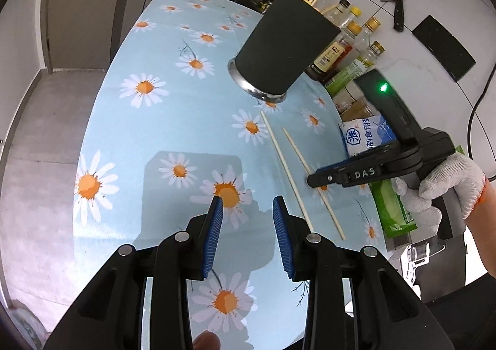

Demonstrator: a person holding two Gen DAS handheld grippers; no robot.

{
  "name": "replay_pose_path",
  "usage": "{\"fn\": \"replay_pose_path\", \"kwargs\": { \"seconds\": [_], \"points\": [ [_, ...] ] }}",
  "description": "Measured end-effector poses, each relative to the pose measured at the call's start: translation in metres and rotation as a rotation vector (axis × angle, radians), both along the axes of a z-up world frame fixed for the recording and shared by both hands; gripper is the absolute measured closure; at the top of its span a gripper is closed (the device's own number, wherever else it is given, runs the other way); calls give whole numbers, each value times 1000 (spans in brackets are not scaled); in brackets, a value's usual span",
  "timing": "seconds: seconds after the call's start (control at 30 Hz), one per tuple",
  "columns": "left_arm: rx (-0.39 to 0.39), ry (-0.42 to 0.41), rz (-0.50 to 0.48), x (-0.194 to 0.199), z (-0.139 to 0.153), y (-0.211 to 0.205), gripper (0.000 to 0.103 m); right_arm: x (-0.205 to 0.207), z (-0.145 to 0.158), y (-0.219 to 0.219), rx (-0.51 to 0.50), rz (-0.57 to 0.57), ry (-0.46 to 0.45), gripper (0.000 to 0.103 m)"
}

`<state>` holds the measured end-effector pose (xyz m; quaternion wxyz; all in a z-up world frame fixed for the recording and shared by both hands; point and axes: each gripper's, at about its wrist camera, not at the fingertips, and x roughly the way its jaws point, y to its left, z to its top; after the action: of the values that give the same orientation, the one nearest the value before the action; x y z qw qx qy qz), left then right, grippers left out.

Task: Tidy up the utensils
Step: 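Move both tools down to the two chopsticks lying beside the holder, then grasp one chopstick with the right tool while the left tool grasps the other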

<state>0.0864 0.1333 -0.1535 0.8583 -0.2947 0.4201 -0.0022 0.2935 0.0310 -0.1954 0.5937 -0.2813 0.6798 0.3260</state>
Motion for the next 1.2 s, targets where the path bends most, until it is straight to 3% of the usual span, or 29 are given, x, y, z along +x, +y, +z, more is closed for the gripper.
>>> {"fn": "replay_pose_path", "kwargs": {
  "seconds": [0.17,0.57,0.9,1.2],
  "points": [
    [-18,15,-1,-2,-6,1,71,-3,-5,3,-44,4,-37,97],
    [-26,64,-82,15,-7,-14,71,1,-5,1,-2,-56,-4,97],
    [-38,135,-66,56,3,-30,71,-5,53,-32,204,-102,5,97],
    [-29,293,-30,109,-3,-48,71,-4,95,-87,402,-129,9,97]
  ]
}}
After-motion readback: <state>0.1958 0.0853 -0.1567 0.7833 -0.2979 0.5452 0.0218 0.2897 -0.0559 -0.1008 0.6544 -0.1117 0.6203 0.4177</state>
